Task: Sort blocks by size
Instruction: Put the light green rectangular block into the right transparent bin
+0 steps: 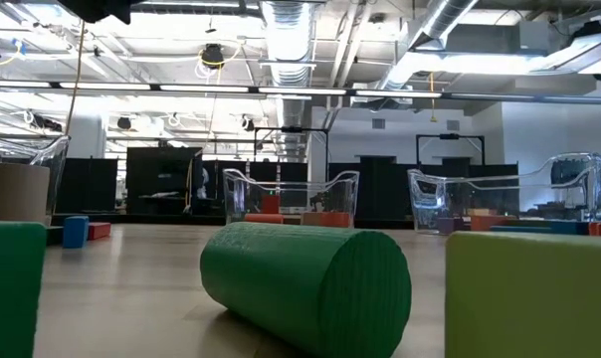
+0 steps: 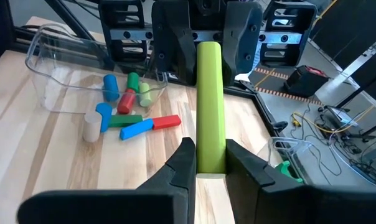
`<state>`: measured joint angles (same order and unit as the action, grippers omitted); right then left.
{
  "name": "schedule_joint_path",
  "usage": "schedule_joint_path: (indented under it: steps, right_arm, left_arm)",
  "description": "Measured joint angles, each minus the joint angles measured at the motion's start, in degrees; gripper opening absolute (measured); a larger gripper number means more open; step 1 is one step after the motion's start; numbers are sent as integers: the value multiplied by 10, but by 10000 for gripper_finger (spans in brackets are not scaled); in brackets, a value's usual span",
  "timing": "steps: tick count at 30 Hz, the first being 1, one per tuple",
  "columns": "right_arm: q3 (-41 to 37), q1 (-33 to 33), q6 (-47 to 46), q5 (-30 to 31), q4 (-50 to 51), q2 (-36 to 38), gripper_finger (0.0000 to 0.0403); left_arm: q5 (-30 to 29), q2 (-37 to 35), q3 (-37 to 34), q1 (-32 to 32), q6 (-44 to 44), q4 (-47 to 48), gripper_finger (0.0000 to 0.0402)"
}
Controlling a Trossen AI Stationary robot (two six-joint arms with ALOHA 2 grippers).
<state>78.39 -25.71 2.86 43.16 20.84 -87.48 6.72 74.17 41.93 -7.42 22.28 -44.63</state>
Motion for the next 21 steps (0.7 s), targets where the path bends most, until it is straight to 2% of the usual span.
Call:
schedule_joint_path:
  steps: [6,11,15,21]
  right_arm:
    - [0,0,-3,0,12,0,84]
    - [0,0,-43,3,70,0,83]
    - [-1,1,-89,16,129,0,83]
    - [-1,2,-153,22,220,1,83]
  left_arm:
    - [-2,0,0,0,0,18,73]
    - [-4,0,0,0,4,31,81]
    - [5,-2,0,-2,6,31,106]
    - [-38,-2,0,-1,15,63,158]
